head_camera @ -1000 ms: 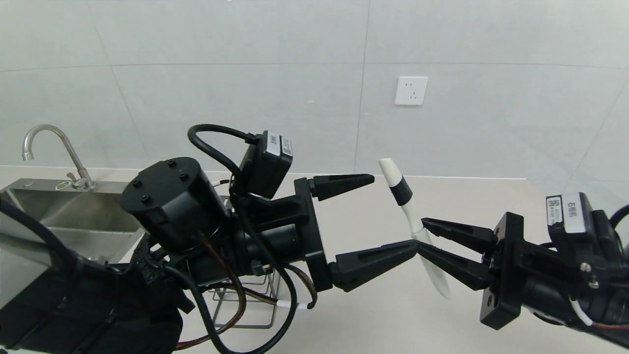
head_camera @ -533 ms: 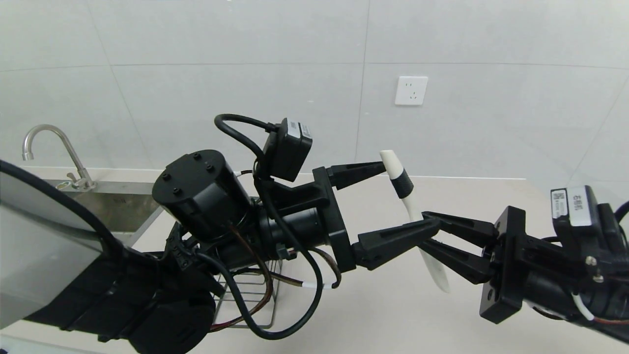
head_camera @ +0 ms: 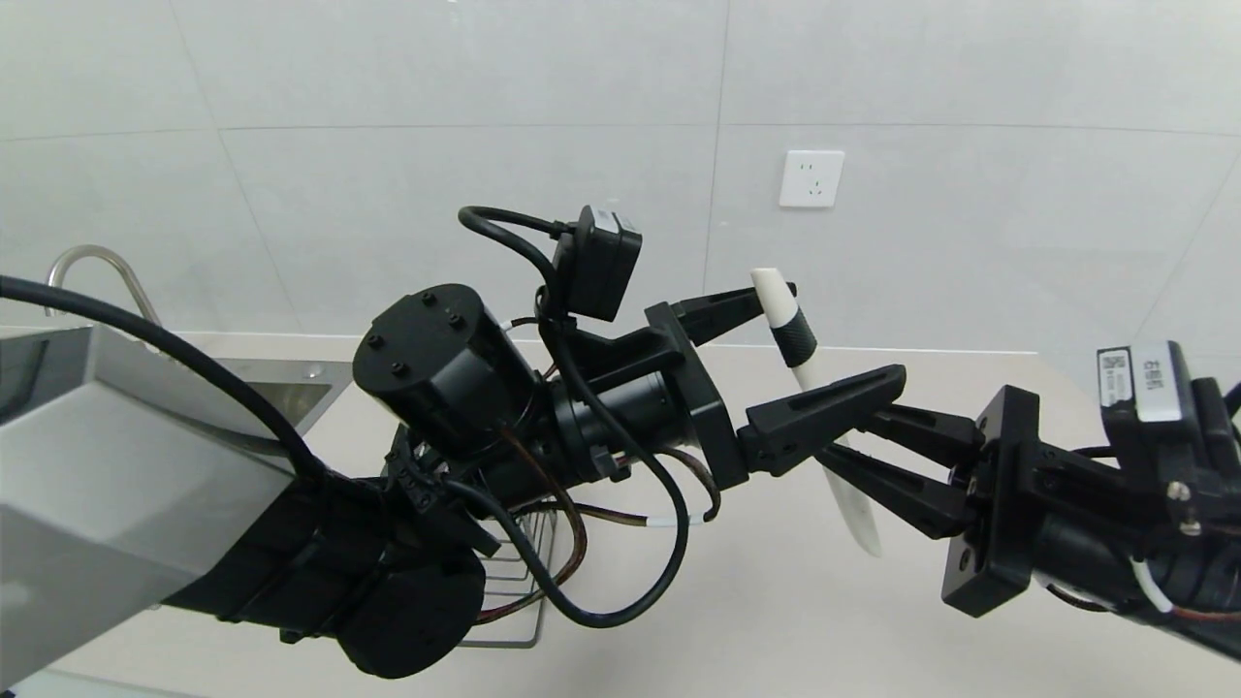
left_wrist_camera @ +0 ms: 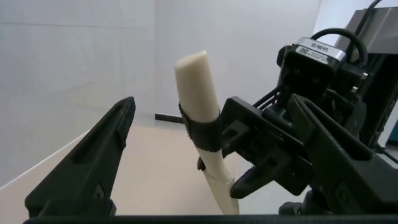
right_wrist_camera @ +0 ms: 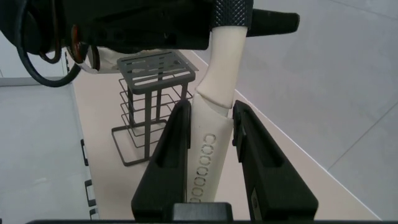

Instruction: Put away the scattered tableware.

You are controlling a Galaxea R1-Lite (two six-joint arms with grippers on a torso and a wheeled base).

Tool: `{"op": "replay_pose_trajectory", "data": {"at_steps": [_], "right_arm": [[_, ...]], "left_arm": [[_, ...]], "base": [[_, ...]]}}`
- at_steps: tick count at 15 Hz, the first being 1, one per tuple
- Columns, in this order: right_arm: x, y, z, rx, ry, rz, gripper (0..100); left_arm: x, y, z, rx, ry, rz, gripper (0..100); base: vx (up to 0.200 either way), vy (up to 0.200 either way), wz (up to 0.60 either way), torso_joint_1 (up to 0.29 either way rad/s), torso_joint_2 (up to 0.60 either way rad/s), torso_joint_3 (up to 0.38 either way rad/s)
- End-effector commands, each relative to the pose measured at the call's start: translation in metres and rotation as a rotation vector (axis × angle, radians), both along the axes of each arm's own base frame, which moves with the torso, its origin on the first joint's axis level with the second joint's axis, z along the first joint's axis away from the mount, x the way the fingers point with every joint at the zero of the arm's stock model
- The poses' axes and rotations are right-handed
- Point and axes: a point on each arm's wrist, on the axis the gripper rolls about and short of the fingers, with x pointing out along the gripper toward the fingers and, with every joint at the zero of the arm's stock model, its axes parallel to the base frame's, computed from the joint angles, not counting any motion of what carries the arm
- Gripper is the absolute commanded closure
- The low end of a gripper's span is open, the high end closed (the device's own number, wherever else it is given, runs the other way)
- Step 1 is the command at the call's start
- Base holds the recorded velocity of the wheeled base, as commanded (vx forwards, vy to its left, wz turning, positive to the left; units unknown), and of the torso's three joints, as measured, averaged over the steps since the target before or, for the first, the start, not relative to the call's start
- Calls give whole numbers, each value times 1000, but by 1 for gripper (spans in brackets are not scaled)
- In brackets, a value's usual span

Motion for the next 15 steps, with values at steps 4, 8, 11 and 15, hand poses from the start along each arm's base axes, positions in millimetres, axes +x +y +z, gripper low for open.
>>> {"op": "replay_pose_trajectory", "data": {"at_steps": [4, 8, 11, 15], "right_arm": [[1, 1, 1, 2, -6, 2, 100], [4, 3, 6, 15, -22, 4, 100], [5, 5, 8, 6, -46, 39, 100], [0, -3, 2, -12, -36, 28, 0]], "left_arm": [[0, -3, 4, -20, 3, -1, 100], [0, -3, 5, -31, -7, 2, 100], [-1, -2, 6, -34, -8, 2, 100], [0, -1, 5, -28, -7, 10, 100]], "base": [[0, 0, 0, 0, 0, 0], [0, 0, 0, 0, 0, 0], [0, 0, 0, 0, 0, 0], [0, 0, 0, 0, 0, 0]]}}
